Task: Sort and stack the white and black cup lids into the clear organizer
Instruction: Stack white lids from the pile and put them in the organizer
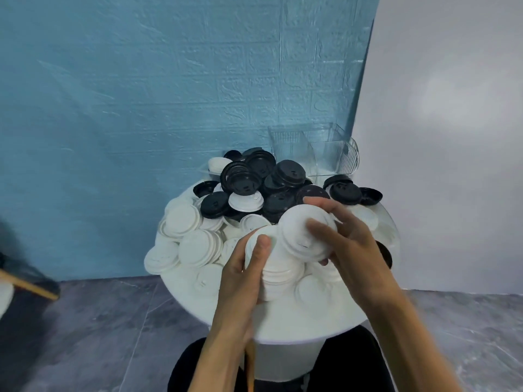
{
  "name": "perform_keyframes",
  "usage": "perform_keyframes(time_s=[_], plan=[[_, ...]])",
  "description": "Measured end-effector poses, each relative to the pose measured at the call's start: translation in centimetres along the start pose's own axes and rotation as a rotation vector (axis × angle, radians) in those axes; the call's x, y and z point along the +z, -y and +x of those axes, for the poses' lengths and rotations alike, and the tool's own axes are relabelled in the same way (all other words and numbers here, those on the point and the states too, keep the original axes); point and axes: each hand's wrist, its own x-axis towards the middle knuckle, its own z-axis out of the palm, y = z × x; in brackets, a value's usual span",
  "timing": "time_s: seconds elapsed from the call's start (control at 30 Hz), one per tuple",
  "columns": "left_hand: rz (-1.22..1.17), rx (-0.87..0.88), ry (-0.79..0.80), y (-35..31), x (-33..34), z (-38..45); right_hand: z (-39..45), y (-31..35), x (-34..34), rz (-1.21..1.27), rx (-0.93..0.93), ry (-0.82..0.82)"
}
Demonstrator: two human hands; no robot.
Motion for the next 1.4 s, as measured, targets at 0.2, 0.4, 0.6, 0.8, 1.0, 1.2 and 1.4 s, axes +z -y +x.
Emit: perform_keyframes(time_s=[0.2, 0.4, 0.6, 0.8, 1.0, 1.2, 1.4], plan=[[0.051, 0.06, -0.073, 0.0, -1.4, -0.2, 1.0, -0.9, 3.6, -0.09, 0.029, 0.114], [0.063, 0.075, -0.034, -1.0, -2.3, -0.5, 0.9, -1.7, 5.5, -0.178, 0.034, 0.135], [0.035, 0.009, -0.095, -0.4, -2.4, -0.3, 0.6, -2.0, 5.9, -0.125, 0.061, 0.227], [0.017, 0.006, -0.102, -0.8, -2.2, -0.7, 0.0, -2.1, 6.1, -0.003, 0.076, 0.141], [-0.001, -0.019, -0.114, -1.2, -1.9, -1.1, -0.1, -2.3, 6.1, 0.064, 0.132, 0.133], [-0.057, -0.035, -0.133, -1.1, -1.6, -1.4, -0.1, -2.2, 6.0, 0.109, 0.138, 0.18], [-0.13, -0.082, -0.085, -1.4, -1.8, -1.4, -0.1, -2.2, 6.5, 0.164, 0.174, 0.211]])
